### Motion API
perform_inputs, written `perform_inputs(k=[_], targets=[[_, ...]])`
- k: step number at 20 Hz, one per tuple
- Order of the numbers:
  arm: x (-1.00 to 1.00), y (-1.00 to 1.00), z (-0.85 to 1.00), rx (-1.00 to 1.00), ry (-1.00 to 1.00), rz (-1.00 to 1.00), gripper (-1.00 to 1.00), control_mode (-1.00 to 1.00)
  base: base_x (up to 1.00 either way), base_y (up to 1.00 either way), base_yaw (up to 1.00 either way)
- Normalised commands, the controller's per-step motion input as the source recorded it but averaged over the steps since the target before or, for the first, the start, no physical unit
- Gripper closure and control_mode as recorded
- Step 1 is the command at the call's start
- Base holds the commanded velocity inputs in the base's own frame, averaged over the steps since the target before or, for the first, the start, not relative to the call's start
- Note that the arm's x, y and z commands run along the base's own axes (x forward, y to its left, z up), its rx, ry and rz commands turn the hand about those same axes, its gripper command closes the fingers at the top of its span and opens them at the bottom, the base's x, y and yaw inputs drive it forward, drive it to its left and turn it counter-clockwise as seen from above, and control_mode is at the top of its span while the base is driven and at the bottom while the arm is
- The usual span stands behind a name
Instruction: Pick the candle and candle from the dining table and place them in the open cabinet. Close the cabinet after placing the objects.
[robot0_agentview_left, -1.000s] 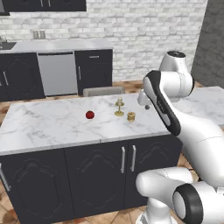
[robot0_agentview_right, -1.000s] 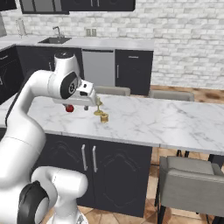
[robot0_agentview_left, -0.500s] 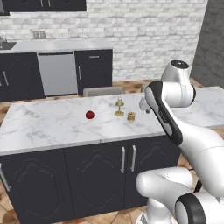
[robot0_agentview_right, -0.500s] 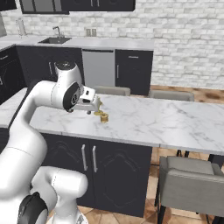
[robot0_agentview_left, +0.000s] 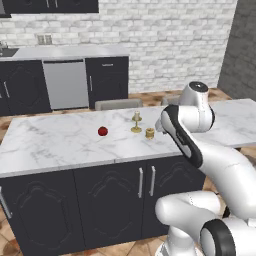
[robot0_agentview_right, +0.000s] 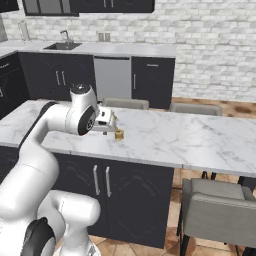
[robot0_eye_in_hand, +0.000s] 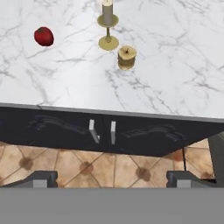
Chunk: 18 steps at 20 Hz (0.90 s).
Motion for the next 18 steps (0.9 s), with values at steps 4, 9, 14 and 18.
perform_inputs(k=[4,9,14,18], targets=[[0.31,0.0,-0.09,-0.02,0.06,0.01,-1.0,-1.0,0.0,0.0,0.0],[0.32,0.0,-0.03,0.0,0.06,0.0,-1.0,-1.0,0.0,0.0,0.0],[0.36,0.0,-0.09,0.0,0.0,0.0,-1.0,-1.0,0.0,0.0,0.0],[0.36,0.0,-0.26,0.0,0.0,0.0,-1.0,-1.0,0.0,0.0,0.0]])
